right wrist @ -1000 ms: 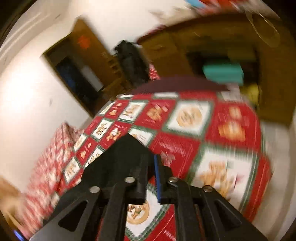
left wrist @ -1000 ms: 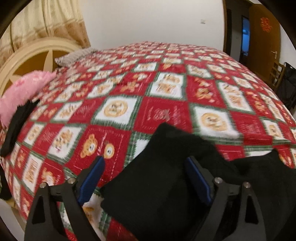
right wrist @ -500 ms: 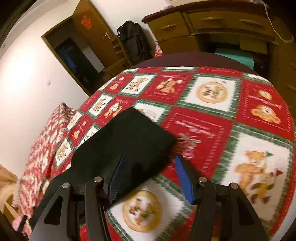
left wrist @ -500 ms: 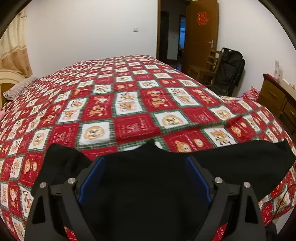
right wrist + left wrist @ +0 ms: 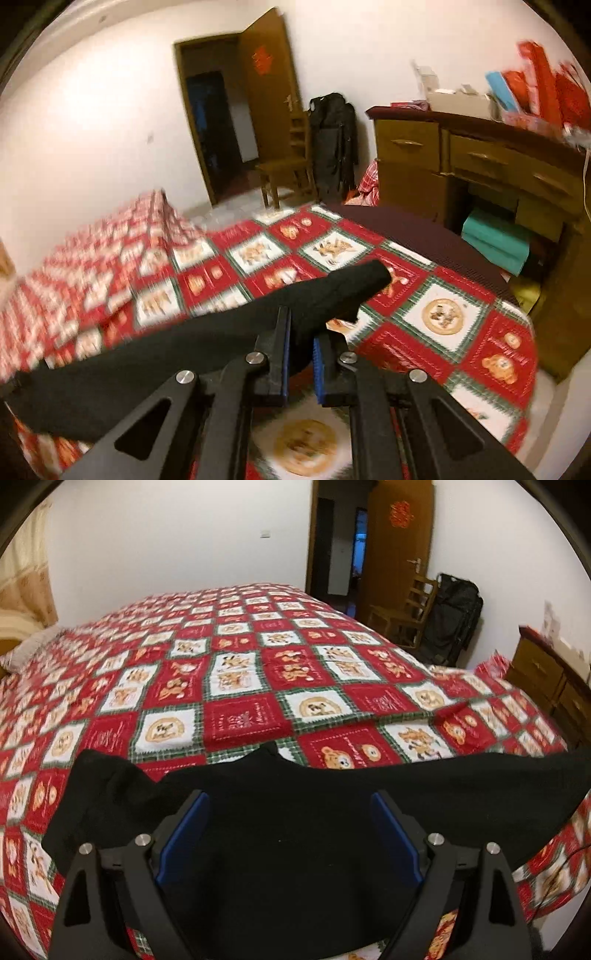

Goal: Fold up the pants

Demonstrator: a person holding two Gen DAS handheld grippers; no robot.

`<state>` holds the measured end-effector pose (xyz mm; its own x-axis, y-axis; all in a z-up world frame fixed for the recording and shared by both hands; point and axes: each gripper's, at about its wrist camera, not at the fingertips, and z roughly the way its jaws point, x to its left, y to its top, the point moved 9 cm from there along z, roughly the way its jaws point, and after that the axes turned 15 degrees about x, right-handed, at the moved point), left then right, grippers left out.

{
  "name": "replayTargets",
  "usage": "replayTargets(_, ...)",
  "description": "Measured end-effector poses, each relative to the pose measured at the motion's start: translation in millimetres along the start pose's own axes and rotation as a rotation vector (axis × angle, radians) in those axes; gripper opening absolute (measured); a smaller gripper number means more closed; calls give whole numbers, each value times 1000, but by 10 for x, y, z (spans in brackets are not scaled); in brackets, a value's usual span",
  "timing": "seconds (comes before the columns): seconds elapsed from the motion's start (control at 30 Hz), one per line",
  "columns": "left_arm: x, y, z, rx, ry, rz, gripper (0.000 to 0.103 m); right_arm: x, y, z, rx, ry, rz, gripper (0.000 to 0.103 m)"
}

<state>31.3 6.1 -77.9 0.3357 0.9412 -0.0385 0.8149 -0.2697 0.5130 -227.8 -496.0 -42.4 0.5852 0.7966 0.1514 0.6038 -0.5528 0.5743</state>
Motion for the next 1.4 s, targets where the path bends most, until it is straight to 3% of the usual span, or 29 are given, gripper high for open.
replayTargets(0.13, -40, -75, 167, 51, 17, 27, 91, -408, -244, 521, 184, 112, 186, 24)
replayTargets(0.2, -24, -100, 210, 70, 12, 21, 91, -667, -256, 445, 147, 151, 304, 34)
replayTargets(0.23, -9, -106, 207, 70, 15, 19, 91, -794, -240, 368, 117, 125, 346, 38)
replayTargets(0.27, 14, -107, 196, 66, 22, 16, 91, -960, -211, 244, 78, 39, 378, 43)
replayTargets(0.33, 67, -93, 182, 62, 31, 8, 91, -1080, -134, 32, 9, -113, 368, 43)
replayTargets(0.43, 136, -81, 189, 60, 43, 0, 90, -809, 69, -108, -22, -125, 212, 43)
replayTargets(0.53, 219, -75, 171, 50, 66, -1, 91, -311, 265, -177, -68, -80, 95, 43)
replayTargets(0.63, 518, -37, 7, 19, 89, -26, 91, 397, 360, -161, -88, 55, -31, 43)
replayTargets(0.7, 911, -41, -179, -9, 129, -78, 91, 1010, 335, -74, -68, 179, -120, 43)
replayTargets(0.83, 2049, -289, -596, -59, 254, -296, 91, 2265, 66, 86, 17, 389, -316, 43)
replayTargets(0.93, 2635, -565, -755, -60, 272, -463, 86, 3308, -322, 156, 99, 545, -502, 43)
replayTargets(1.03, 2906, -718, -793, -63, 166, -576, 78, 4120, -839, 169, 167, 631, -709, 43)
replayTargets(1.17, 2672, -710, -559, -27, 58, -540, 74, 4729, -1582, 85, 178, 631, -970, 43)
replayTargets(1.3, 2239, -666, -208, 42, -87, -480, 71, 4954, -2072, 111, 189, 617, -1120, 43)
replayTargets(1.4, 2085, -657, -50, 80, -132, -475, 70, 4964, -2233, 155, 174, 582, -1183, 43)
